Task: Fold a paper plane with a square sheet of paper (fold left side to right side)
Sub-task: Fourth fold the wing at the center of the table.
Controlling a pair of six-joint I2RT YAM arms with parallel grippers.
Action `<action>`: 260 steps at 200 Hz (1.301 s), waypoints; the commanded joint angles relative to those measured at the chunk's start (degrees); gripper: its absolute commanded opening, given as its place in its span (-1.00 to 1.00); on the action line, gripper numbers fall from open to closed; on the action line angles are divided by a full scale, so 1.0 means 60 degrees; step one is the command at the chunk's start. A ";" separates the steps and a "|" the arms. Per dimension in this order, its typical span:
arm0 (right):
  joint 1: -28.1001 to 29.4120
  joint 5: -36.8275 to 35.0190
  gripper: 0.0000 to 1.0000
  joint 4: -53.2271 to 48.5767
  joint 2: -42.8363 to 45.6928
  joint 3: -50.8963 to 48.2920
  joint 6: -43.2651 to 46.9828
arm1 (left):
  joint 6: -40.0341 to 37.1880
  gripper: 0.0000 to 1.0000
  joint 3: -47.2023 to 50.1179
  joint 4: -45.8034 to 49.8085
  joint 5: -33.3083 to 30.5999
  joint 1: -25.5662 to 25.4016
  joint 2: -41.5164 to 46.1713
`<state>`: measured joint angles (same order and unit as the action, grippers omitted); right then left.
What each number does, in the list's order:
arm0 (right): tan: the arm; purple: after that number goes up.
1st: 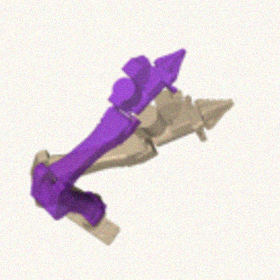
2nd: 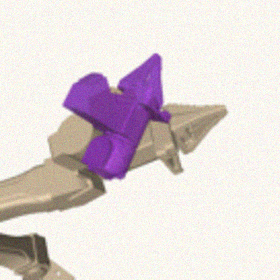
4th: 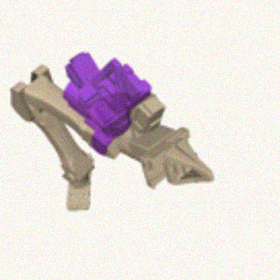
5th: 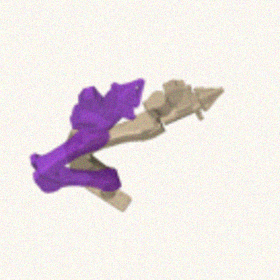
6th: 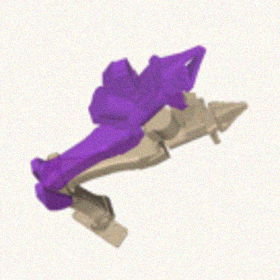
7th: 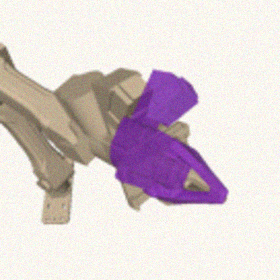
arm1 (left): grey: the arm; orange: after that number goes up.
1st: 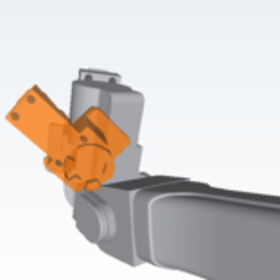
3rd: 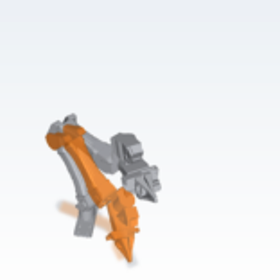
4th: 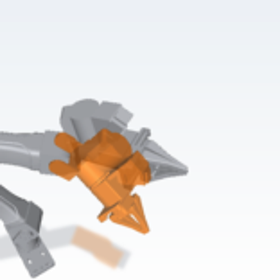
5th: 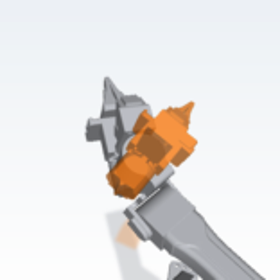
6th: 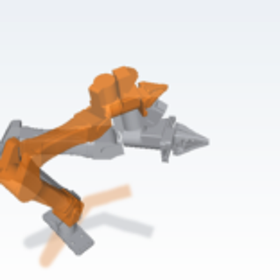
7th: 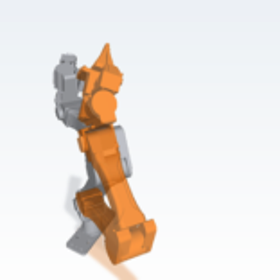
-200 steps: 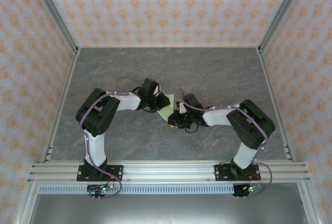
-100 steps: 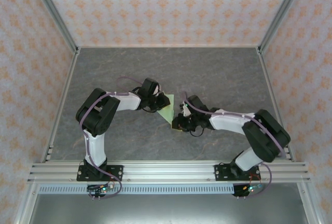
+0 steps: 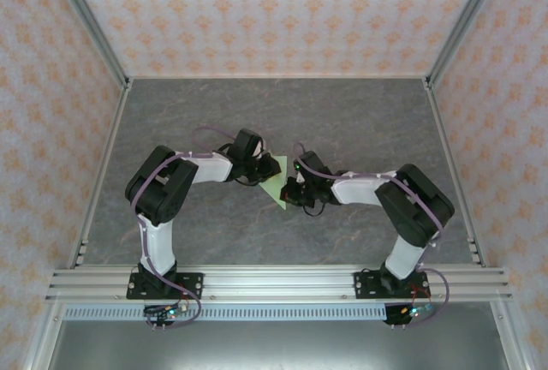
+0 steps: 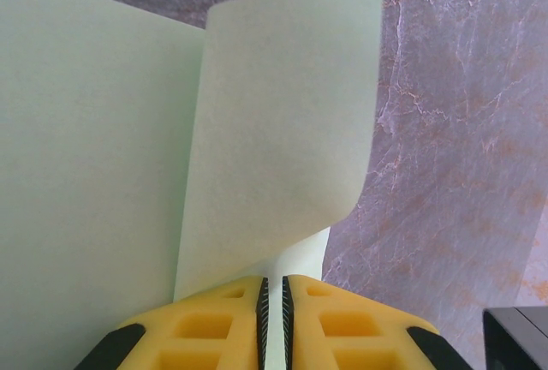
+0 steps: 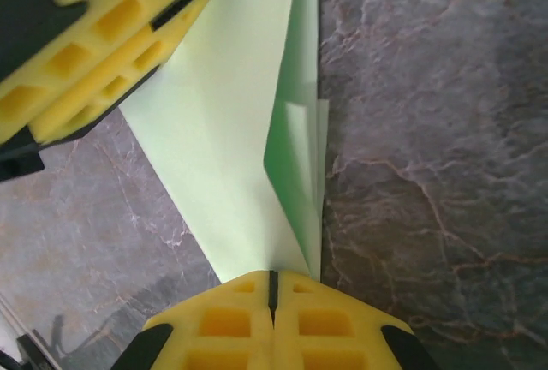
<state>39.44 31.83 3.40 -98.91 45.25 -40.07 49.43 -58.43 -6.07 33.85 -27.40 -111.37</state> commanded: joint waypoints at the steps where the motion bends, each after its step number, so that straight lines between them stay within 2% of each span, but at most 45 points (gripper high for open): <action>1: 0.0033 -0.0263 -0.87 -0.0251 -0.0338 0.0124 -0.0123 | -0.0237 -0.65 0.0264 0.0830 -0.0715 -0.0002 -0.0016; 63: 0.0033 -0.0553 -0.88 -0.1368 -0.0296 -0.0737 0.0124 | -0.0882 -0.64 -0.0228 0.0947 -0.0648 0.0927 -0.0280; 142: 0.0033 -0.0449 -0.88 -0.2041 -0.0269 -0.0788 0.0545 | -0.1741 -0.64 -0.2066 0.1526 -0.0142 0.1966 -0.1712; 203: 0.0033 -0.0520 -0.89 -0.2262 -0.0272 -0.0790 0.0637 | -0.2125 -0.63 -0.3522 0.2386 0.0439 0.2622 -0.1892; 225: 0.0033 -0.0580 -0.88 -0.2206 -0.0241 -0.0789 0.0616 | -0.2246 -0.63 -0.3284 0.2224 0.0551 0.2646 -0.1203; 260: 0.0033 -0.0696 -0.89 -0.2263 -0.0286 -0.0582 0.0650 | -0.2027 -0.65 -0.0911 0.1091 0.0672 0.2474 0.1200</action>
<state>39.38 30.92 3.66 -98.28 43.92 -37.43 38.35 -71.22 4.32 38.63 -10.76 -115.15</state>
